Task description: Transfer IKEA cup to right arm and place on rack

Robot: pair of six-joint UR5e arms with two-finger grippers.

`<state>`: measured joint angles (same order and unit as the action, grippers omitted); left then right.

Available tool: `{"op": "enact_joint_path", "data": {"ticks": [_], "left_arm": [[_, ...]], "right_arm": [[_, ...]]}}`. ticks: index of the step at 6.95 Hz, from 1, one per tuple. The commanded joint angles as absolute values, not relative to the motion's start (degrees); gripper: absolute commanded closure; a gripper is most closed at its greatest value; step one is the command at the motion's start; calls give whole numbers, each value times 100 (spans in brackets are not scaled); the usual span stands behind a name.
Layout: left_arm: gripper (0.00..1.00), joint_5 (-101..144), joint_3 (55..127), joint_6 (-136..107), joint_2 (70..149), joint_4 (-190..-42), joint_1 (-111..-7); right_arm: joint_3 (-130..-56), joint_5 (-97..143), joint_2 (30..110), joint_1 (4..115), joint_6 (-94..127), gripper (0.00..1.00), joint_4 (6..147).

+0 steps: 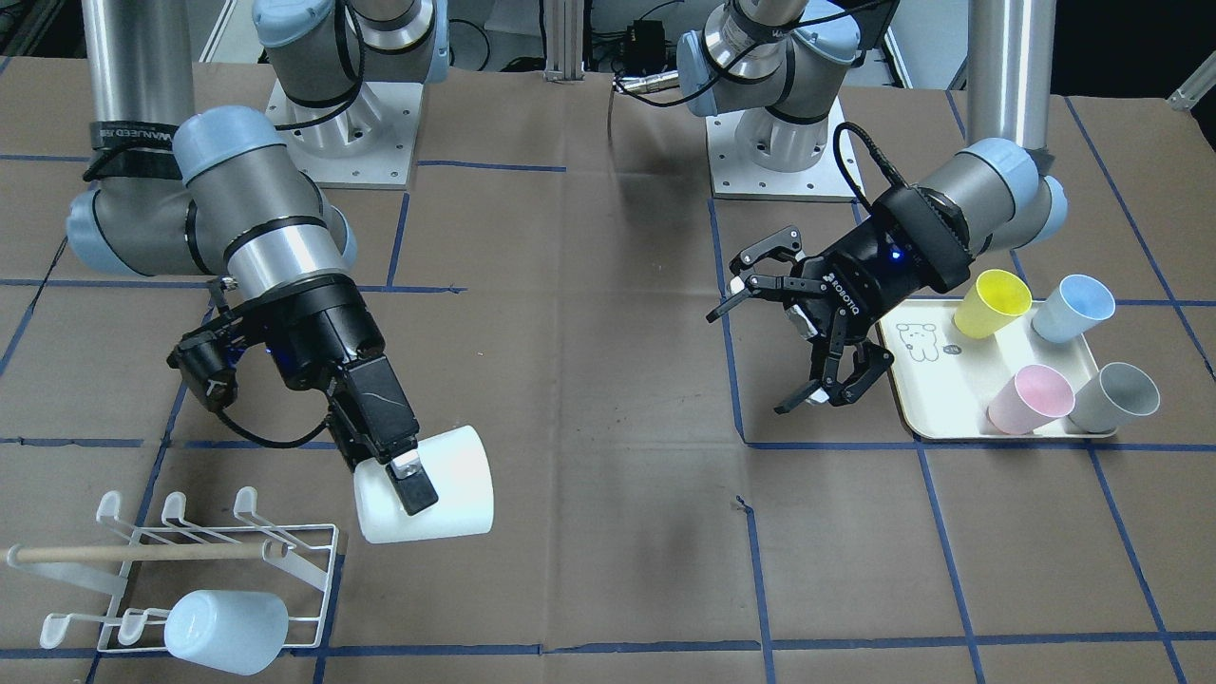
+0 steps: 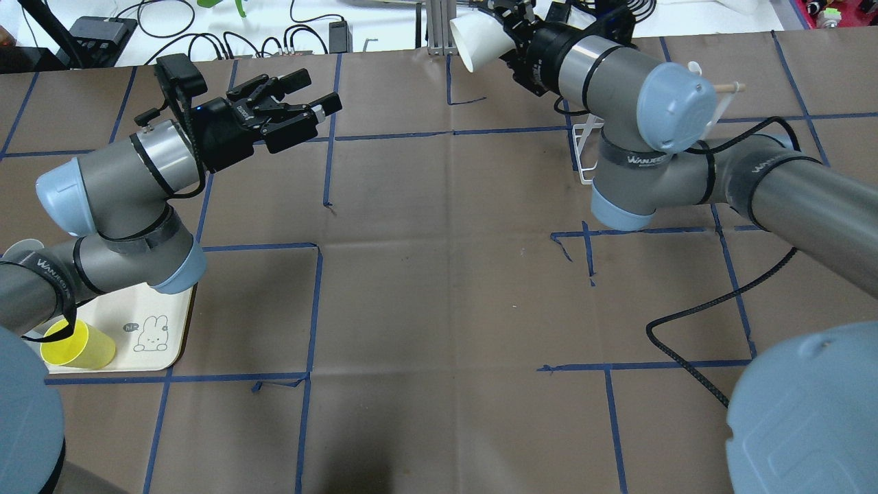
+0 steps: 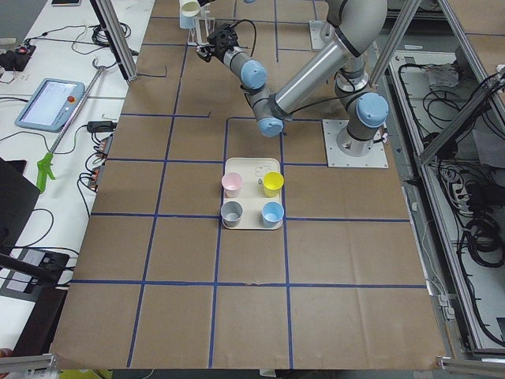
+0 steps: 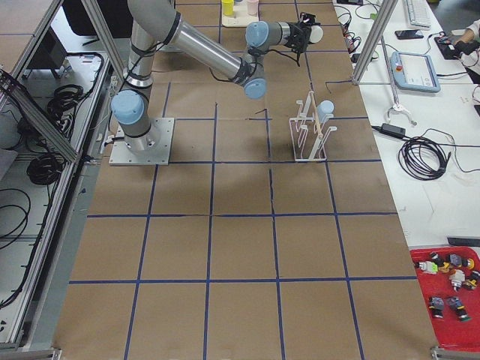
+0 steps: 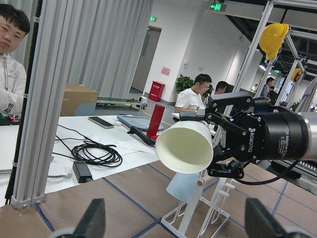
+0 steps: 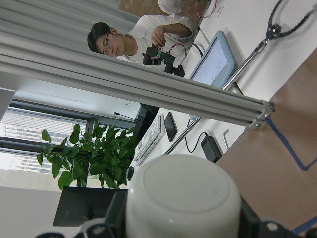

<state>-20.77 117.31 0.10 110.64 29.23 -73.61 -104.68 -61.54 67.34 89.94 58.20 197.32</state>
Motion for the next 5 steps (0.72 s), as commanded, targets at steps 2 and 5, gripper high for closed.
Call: {"op": "enact_joint_path", "data": {"ticks": [2,5], "left_arm": [[2,-2968,10605,-9,11065,1283,-7383],[1,-4773,9478,9,10987,-1117,-7706]], "right_arm": [[-10468,-6739,6934,8369,1667,64,19661],[-10450,-6847,6856,7589,-373,67,19670]]}}
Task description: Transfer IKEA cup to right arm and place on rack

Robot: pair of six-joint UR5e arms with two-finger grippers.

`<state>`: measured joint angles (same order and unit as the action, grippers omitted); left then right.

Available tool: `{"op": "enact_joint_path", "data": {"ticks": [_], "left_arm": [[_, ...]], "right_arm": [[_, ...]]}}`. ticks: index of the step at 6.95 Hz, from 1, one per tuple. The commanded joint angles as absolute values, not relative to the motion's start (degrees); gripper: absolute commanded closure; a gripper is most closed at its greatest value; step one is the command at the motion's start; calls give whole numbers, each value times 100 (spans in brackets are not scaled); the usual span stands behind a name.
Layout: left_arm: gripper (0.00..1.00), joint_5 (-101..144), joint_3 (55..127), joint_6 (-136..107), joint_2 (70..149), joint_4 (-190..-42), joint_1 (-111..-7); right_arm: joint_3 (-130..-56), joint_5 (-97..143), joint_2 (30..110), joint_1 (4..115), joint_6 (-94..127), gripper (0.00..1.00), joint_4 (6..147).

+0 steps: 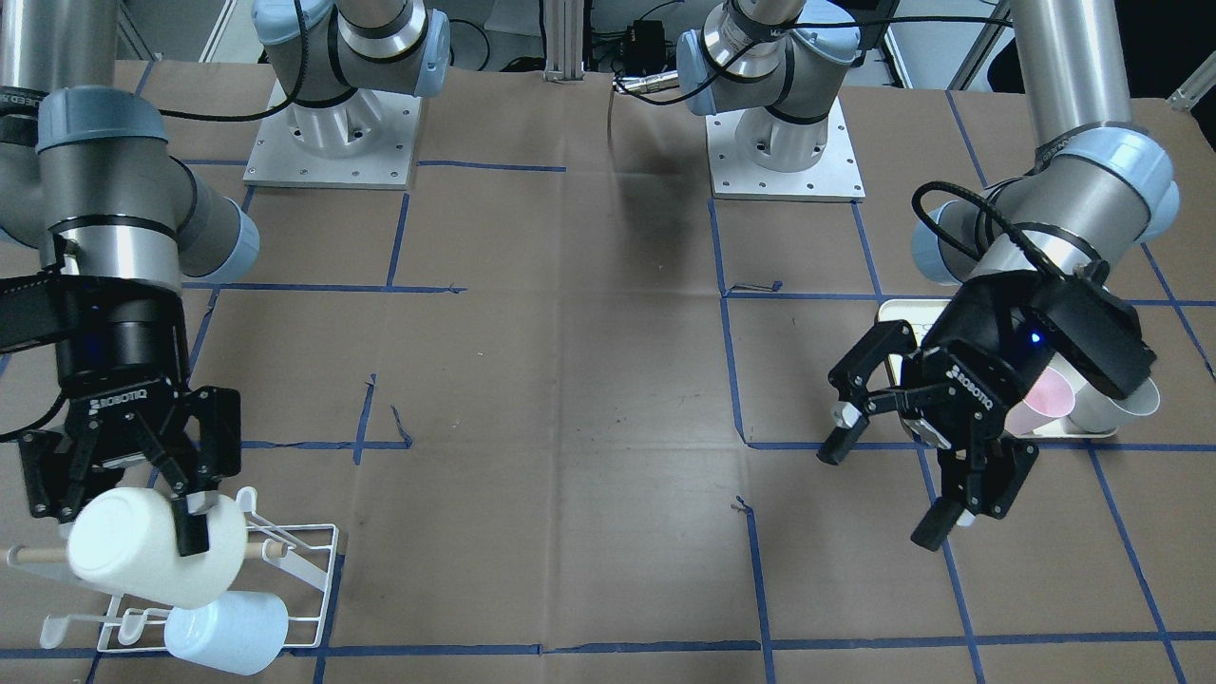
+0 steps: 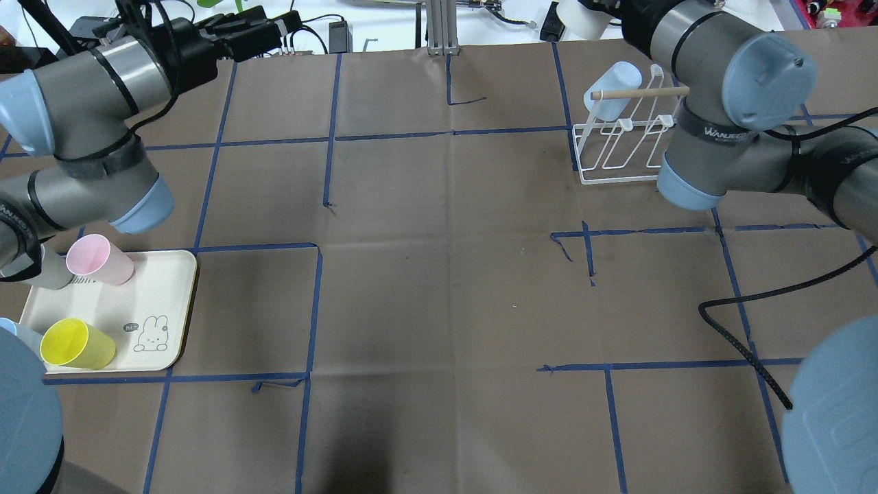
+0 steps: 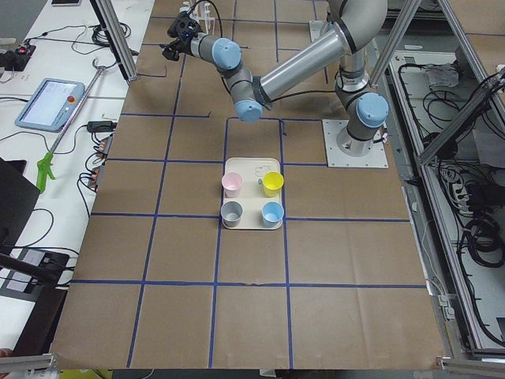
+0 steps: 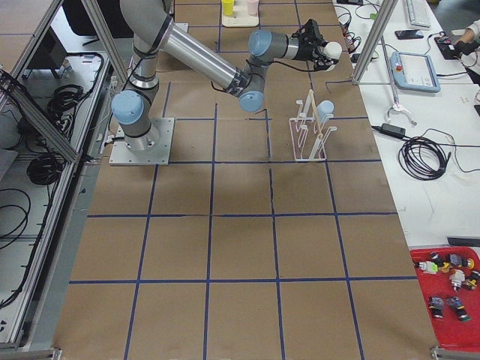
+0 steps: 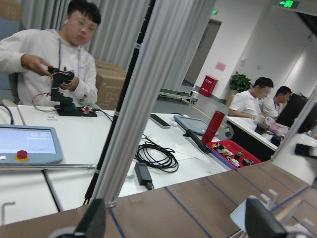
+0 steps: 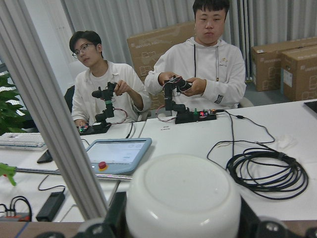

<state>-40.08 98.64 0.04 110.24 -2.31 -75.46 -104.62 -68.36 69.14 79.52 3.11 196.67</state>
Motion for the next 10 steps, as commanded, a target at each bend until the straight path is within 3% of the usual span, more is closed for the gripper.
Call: {"op": "enact_joint_path", "data": {"ticks": [1,4,6,10], "left_arm": [[1,-5860,9170,-9,10656,-2587,-7978],[1,-7792,8413,-289,10222,-6370,-8524],[0,-8558,8437,-308,9837,-8360,-8779],[0,-8912,8946,-290,9177,-8808,-8815]], "right_arm": [[-10250,-6838,6568,7341,-447,66,19687],[-9695,-6794,5732,6918,-957,65,19766],[-9711,-6837,5556,6803,-1124,65,19793],[-10044,-6855,5555,6855,-1151,64,20028]]}}
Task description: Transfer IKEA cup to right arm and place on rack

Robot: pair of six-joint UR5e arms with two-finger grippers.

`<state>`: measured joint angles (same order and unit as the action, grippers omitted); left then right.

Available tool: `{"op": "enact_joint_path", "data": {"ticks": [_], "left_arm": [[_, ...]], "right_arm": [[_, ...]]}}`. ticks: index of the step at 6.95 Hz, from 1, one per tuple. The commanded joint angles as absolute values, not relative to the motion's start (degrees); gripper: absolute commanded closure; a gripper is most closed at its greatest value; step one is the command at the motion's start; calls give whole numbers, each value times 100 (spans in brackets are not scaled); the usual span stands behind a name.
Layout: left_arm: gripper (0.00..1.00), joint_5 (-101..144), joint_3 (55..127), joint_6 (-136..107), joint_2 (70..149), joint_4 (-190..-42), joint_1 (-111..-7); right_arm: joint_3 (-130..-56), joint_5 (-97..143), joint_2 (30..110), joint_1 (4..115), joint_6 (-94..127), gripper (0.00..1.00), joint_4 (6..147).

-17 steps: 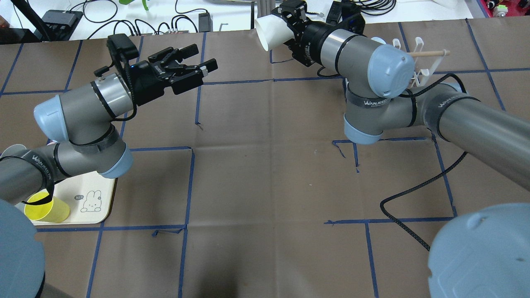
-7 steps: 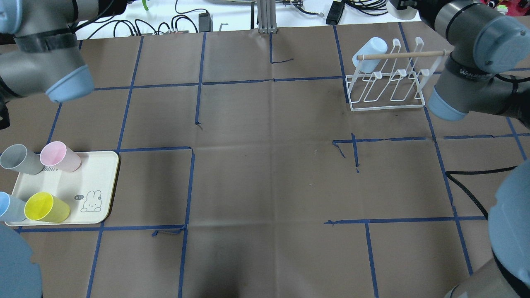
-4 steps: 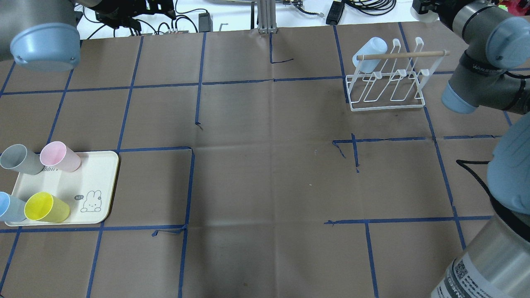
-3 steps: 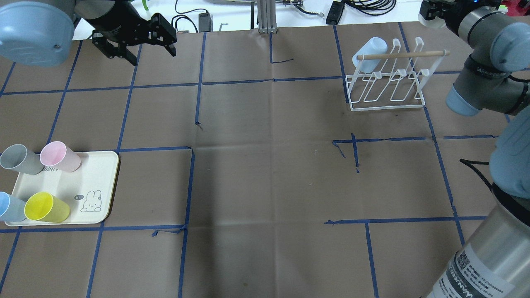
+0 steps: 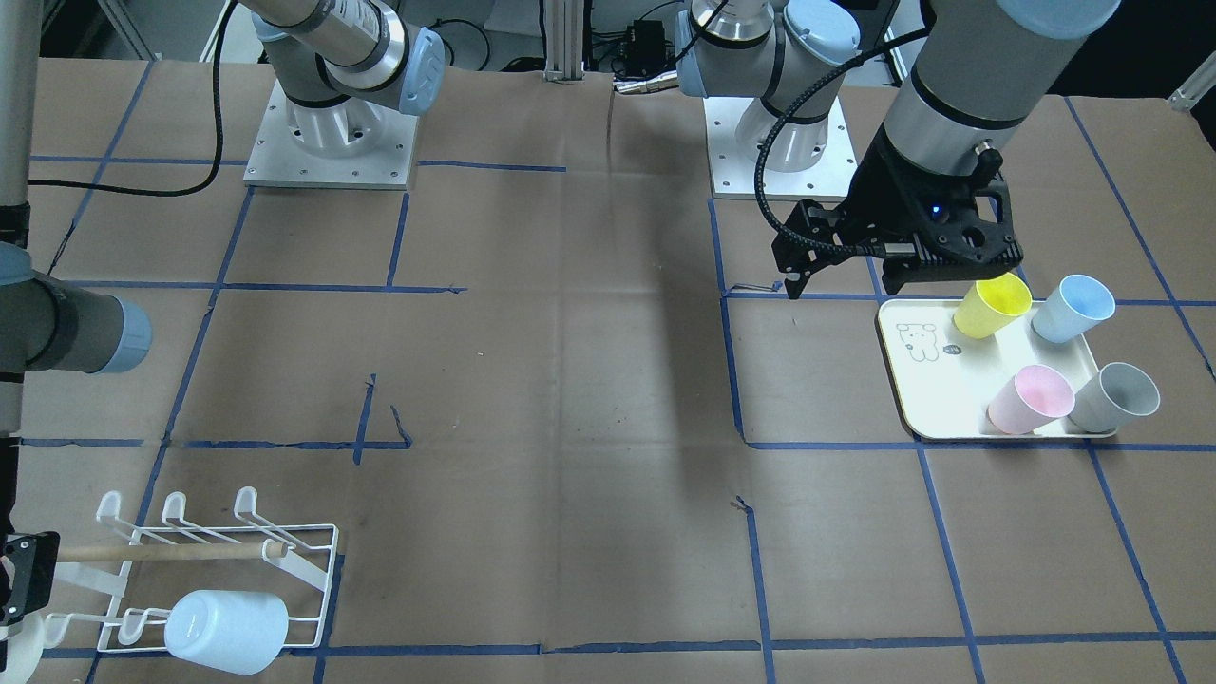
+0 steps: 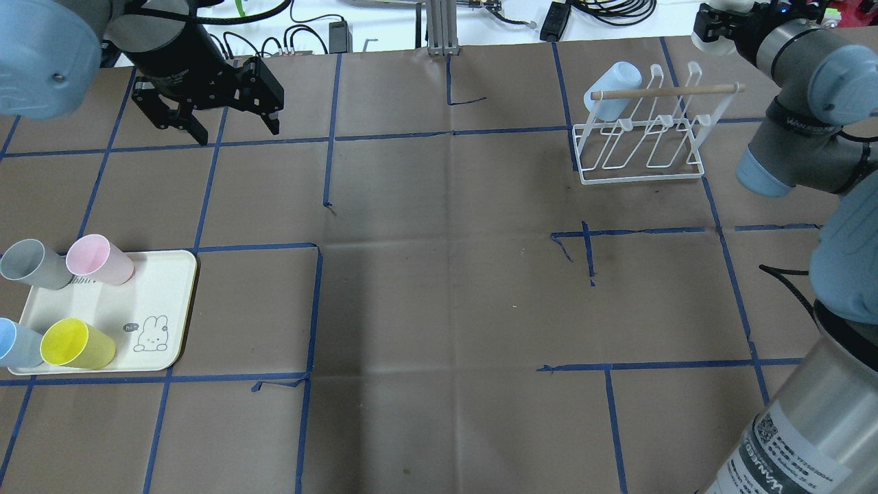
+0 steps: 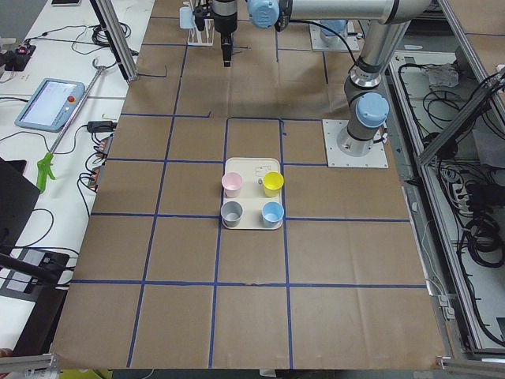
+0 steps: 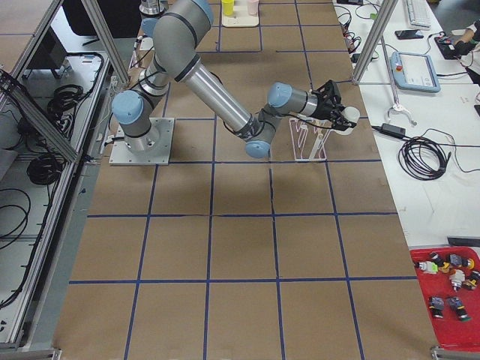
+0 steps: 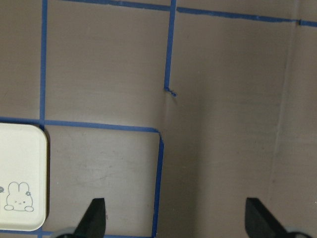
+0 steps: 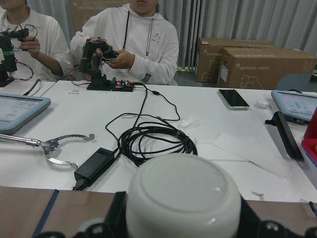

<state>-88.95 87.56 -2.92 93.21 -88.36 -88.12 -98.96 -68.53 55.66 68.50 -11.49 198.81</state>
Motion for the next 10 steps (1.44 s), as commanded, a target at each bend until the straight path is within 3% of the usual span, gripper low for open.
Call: {"op": "enact_joint_path", "data": {"ticks": [1,4,5,6,10], "left_arm": [[0,-8903,9034,-281,9115,-8754,-8815],[0,-8895,9062,-334,9062,-8728,-8815],[0,-8895,9062,-334,9053,-8728,-8815],[0,-8895,9062,-343,9053,-8736,-8824],[0,-8903,9272,-290,8939,-8580,-8824]], "right_arm": [[-10089,-6855,5520,6855,-1151,64,20065],[-10370,-6855,5546,6864,-1151,64,20074],[-10406,-6855,5546,6873,-1125,58,20066],[-10406,-6847,5528,6873,-1038,1,20065],[-10266,-6803,5668,6882,-1072,0,19943]]}}
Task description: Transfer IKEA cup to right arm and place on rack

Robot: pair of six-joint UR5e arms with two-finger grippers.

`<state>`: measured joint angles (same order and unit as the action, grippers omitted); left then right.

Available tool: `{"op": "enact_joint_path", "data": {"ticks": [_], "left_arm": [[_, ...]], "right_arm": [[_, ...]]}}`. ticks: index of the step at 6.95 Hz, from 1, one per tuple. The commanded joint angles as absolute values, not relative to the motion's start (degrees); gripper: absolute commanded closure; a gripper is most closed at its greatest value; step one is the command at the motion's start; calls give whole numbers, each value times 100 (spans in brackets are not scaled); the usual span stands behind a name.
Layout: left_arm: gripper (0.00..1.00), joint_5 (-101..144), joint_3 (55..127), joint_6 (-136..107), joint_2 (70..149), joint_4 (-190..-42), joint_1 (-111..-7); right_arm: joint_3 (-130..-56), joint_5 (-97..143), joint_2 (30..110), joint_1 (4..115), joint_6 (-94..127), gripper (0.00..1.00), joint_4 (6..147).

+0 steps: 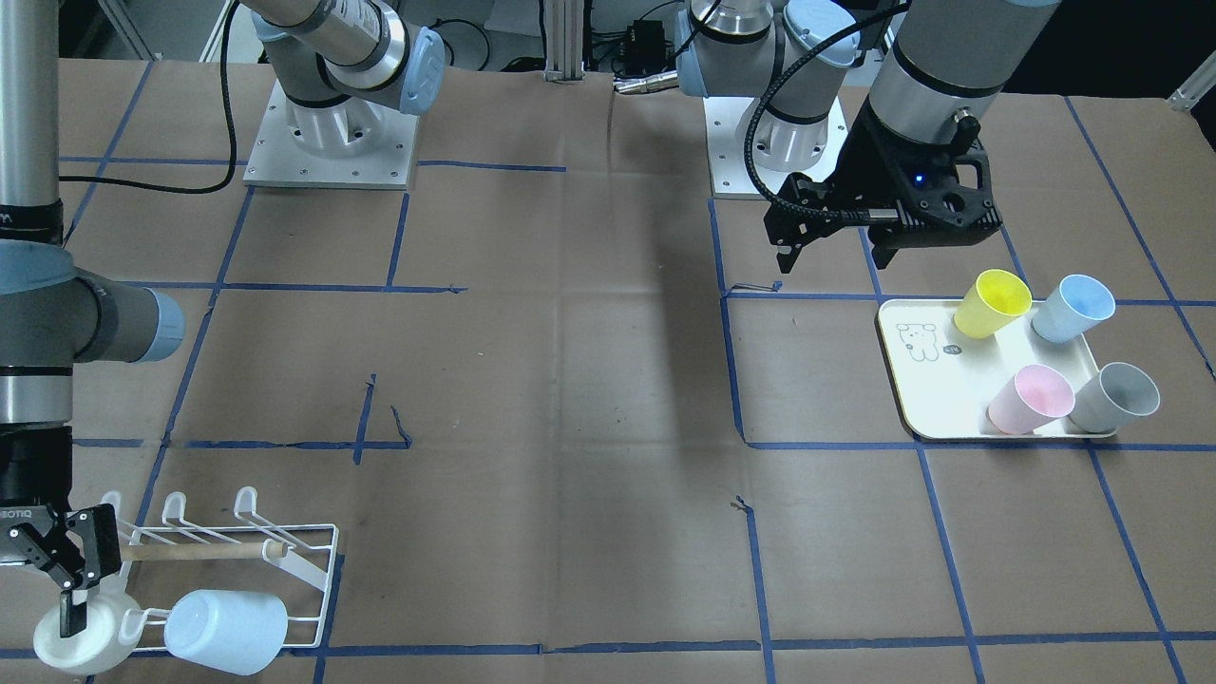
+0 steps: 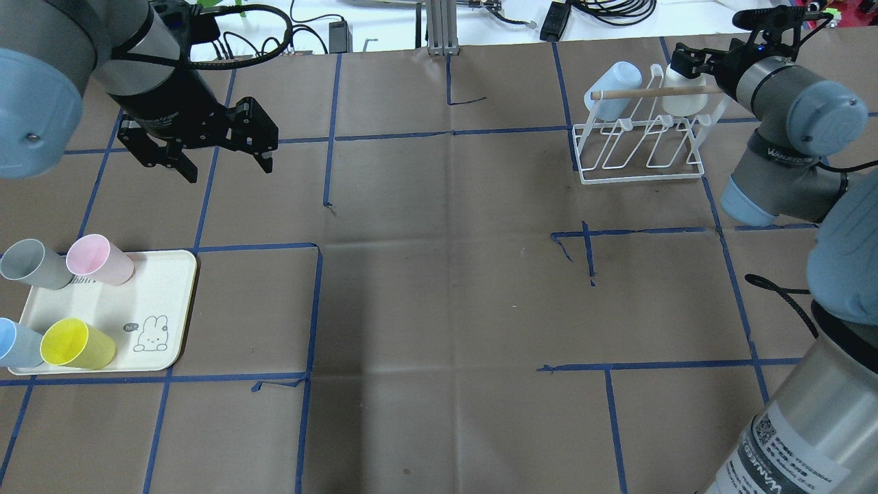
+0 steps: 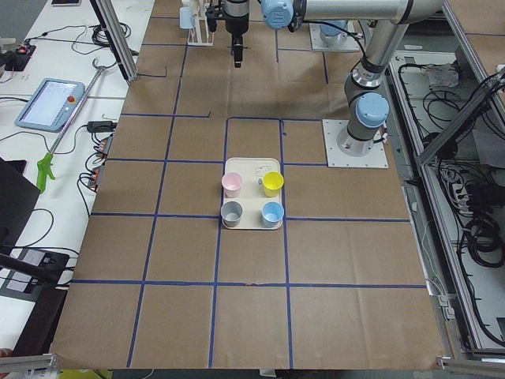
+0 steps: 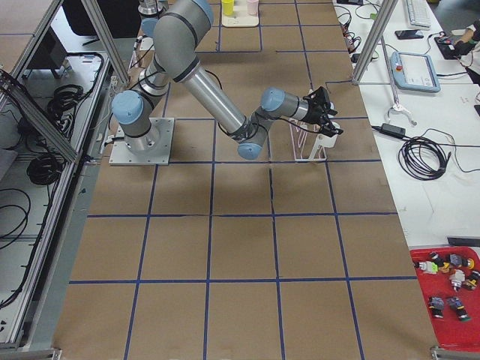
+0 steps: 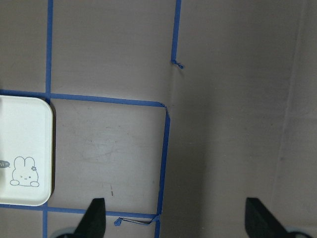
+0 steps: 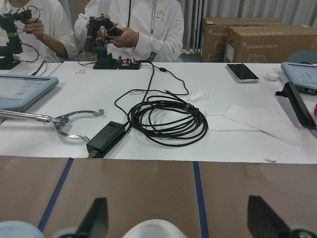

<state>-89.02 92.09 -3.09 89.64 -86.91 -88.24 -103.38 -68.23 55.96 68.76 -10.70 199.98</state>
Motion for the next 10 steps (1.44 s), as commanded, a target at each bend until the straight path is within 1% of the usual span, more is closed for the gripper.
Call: {"op": "enact_joint_path", "data": {"ticks": [1,2,3,4,6,7,8,10], "left_arm": [[0,-8903,9264,-281,8947,-8569,-8824],[0,-8903,9264,-273,8956,-8552,-8824],[0,-8912,9264,-272,8965,-8534,-8824],[0,-8903,9264,-272,8965,-8534,-8824],[0,-8903,9246,-281,8991,-8525,-8824],[0,-8903,9246,-281,8991,-8525,-8824],[0,-8903,9246,-281,8991,-8525,-8824],[0,-8903,9246,-281,8991,-8525,-8824]], "right_arm": [[-10109,-6829,5782,6882,-1072,0,19925],[-9864,-6794,5983,6891,-1072,0,19246],[-9609,-6794,6325,6978,-1124,0,18247],[-9441,-6829,6580,7205,-1090,0,17454],[-9334,-7511,7099,7497,-1143,0,15795],[-9317,-7523,7415,7514,-1125,0,14706],[-9142,-7584,7740,7663,-1108,0,13477],[-8546,-8976,8023,8398,-976,0,11147]]}}
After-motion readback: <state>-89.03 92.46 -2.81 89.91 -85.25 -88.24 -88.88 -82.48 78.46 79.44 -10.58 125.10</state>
